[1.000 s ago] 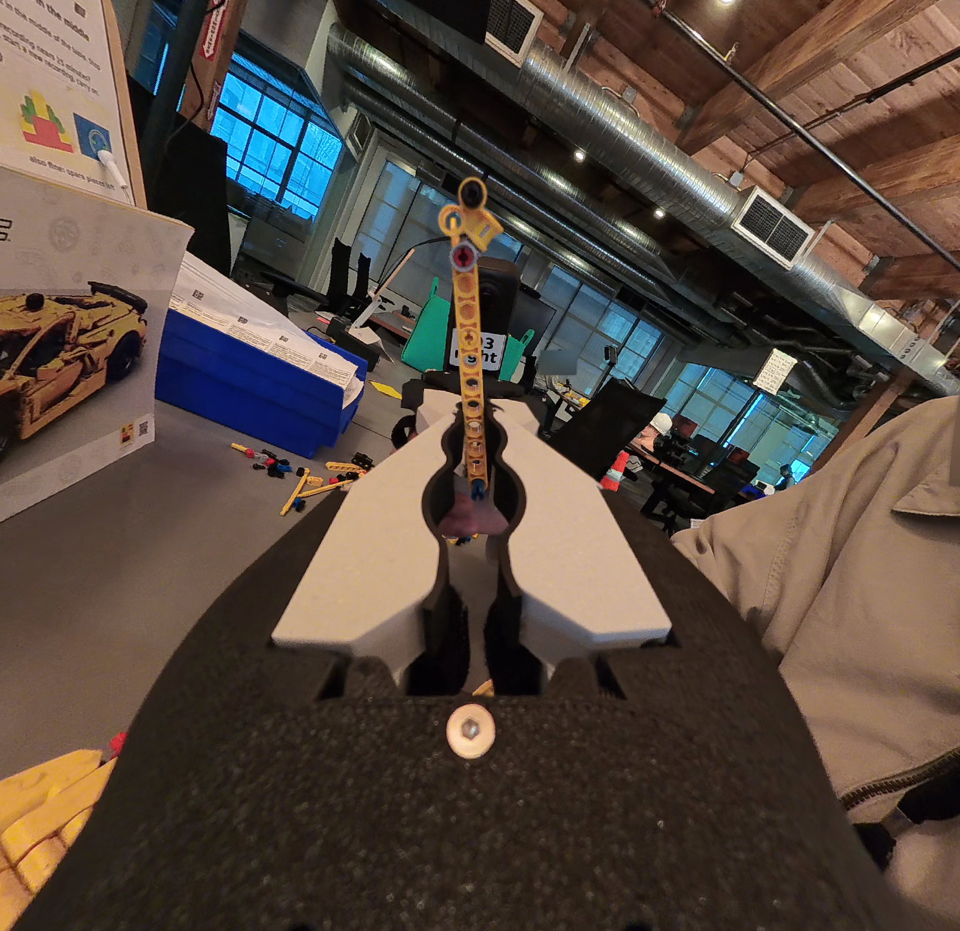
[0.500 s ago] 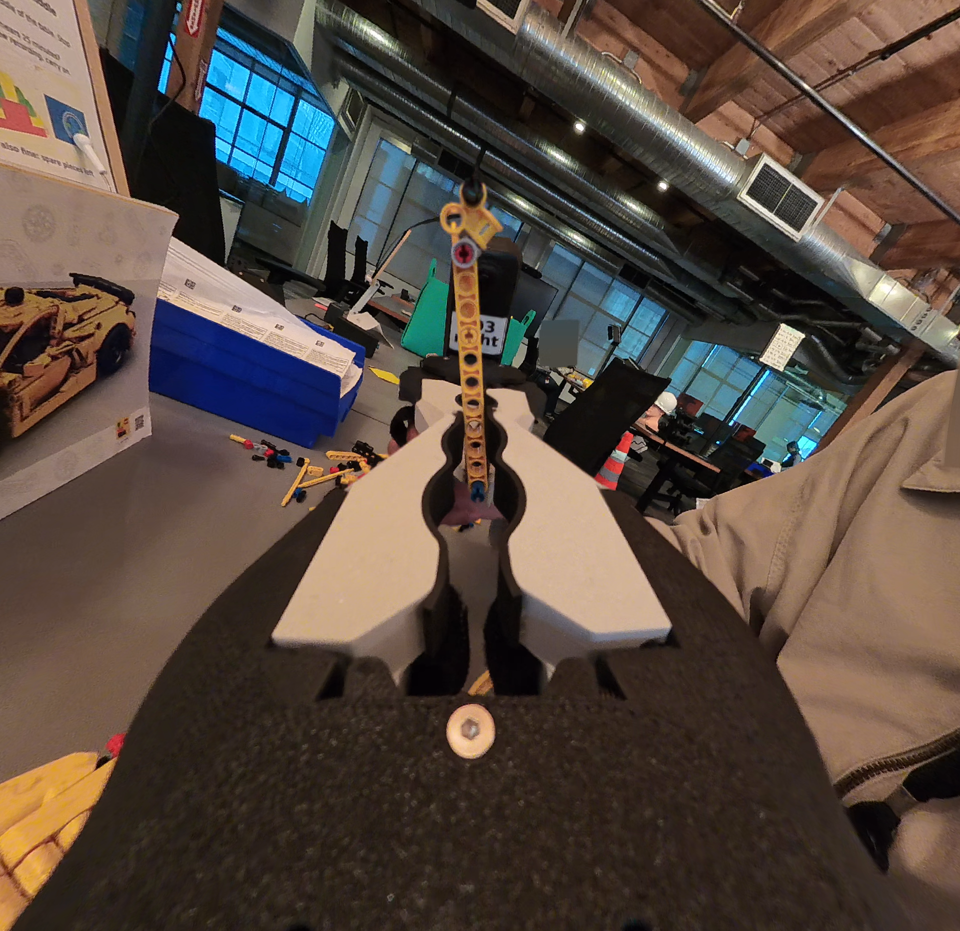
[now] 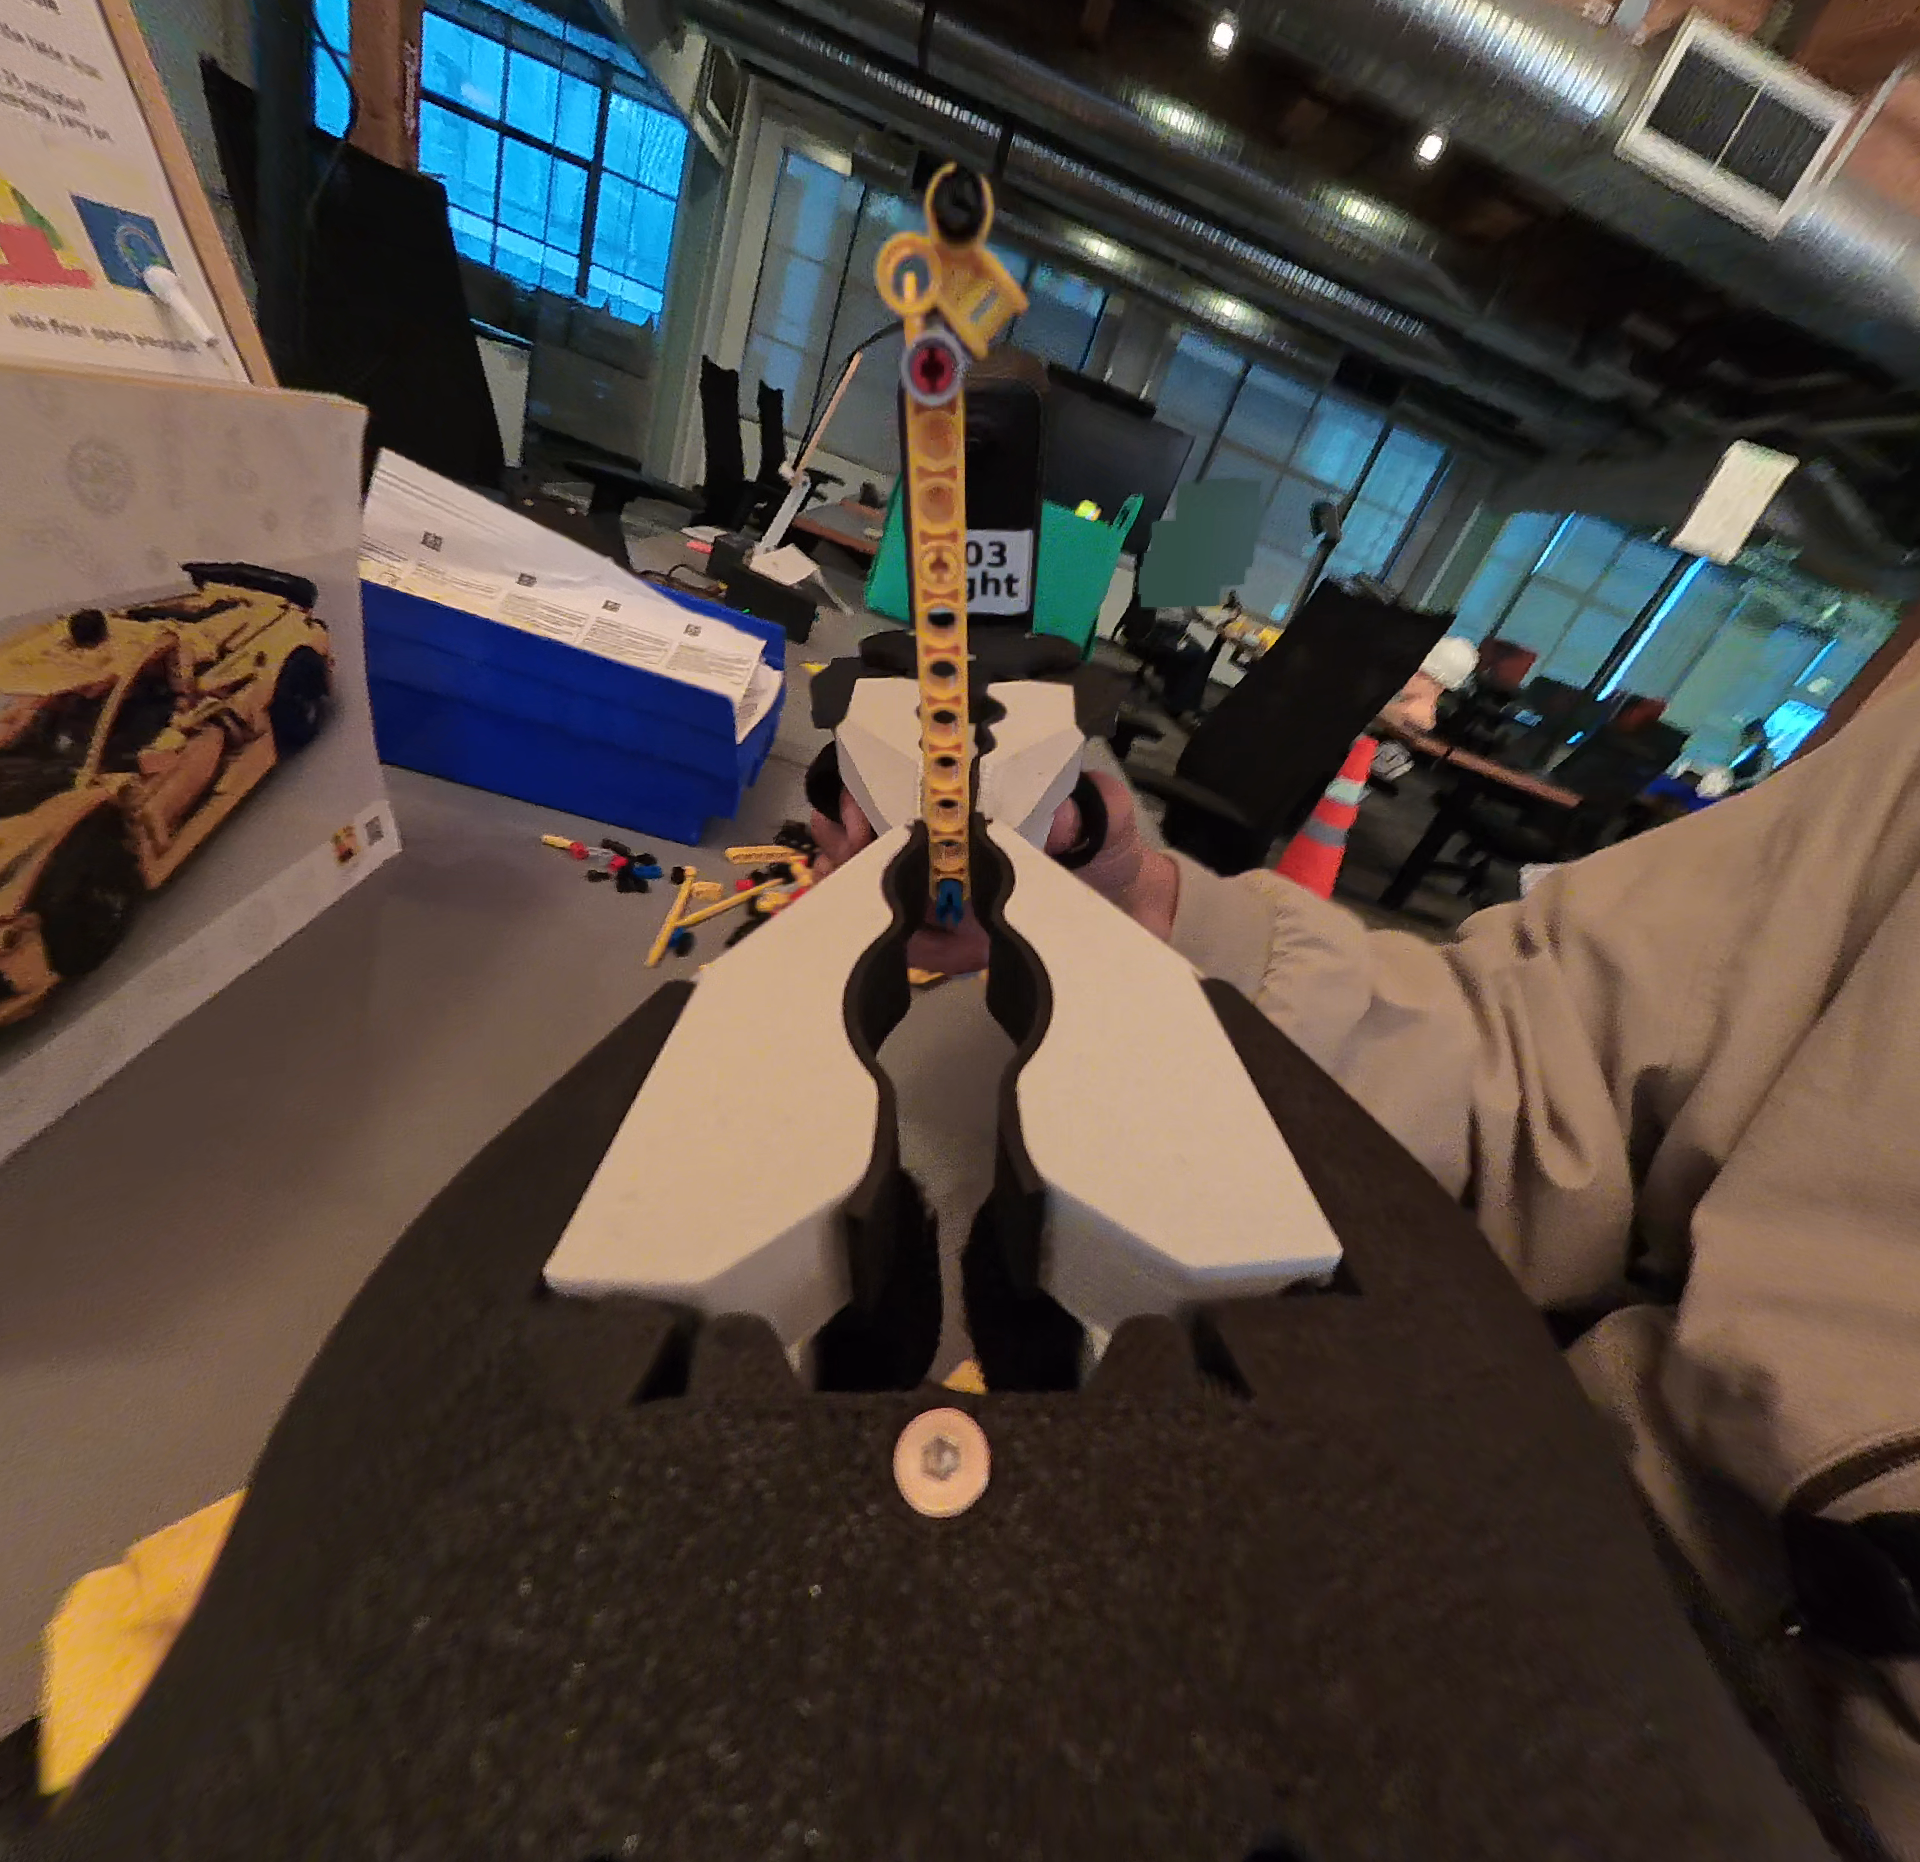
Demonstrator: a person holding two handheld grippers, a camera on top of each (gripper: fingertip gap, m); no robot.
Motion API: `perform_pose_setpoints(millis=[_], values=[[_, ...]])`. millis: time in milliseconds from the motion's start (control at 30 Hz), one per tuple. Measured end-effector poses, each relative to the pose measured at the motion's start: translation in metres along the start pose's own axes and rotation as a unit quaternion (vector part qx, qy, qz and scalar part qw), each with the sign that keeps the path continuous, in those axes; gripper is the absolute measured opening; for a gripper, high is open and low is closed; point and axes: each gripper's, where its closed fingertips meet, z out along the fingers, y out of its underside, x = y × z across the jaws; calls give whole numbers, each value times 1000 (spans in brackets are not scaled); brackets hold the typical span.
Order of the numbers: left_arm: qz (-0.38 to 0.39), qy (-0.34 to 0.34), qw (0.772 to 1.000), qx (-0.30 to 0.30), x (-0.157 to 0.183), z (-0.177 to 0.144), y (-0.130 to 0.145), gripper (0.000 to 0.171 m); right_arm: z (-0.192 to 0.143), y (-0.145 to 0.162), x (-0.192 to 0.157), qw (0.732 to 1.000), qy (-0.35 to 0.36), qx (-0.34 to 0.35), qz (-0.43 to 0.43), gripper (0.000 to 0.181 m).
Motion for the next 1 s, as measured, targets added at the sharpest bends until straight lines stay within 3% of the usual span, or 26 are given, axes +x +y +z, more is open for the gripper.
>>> perform_pose_setpoints(millis=[133,200,300,333,400,500,533,700,733,800,833,900,1000], values=[[57,-16,998,-37,-1,-14,3,5,-15,-5,7,1000,1,20,9,3],[63,-33,997,-34,-6,-40,-6,5,-66,-34,17,994,16,110,19,2],[45,-38,998,-13,-10,-60,-21,6,-108,-35,25,993,56,104,11,2],[42,-44,998,-11,-12,-59,-21,6,-113,-26,29,995,70,71,21,2],[24,-27,999,-20,-9,-48,-14,6,-135,10,64,976,207,-57,20,2],[9,-40,999,-19,-15,-29,-6,6,-198,72,99,893,376,-241,58,3],[-3,-39,999,-15,-16,-25,-4,6,-213,85,99,875,396,-270,71,3],[-71,33,996,41,-7,-21,-12,6,-243,127,79,844,381,-346,150,3],[-84,51,994,58,-3,-22,-17,6,-244,131,79,845,377,-345,154,4],[-100,80,988,86,3,-26,-25,6,-243,128,92,846,394,-325,152,24],[-105,95,985,97,6,-28,-29,6,-230,116,100,863,389,-291,138,28],[-112,120,980,114,13,-31,-34,6,-182,76,107,923,331,-184,72,29],[-114,133,978,110,17,-29,-32,6,-98,9,78,983,180,-9,28,32]])
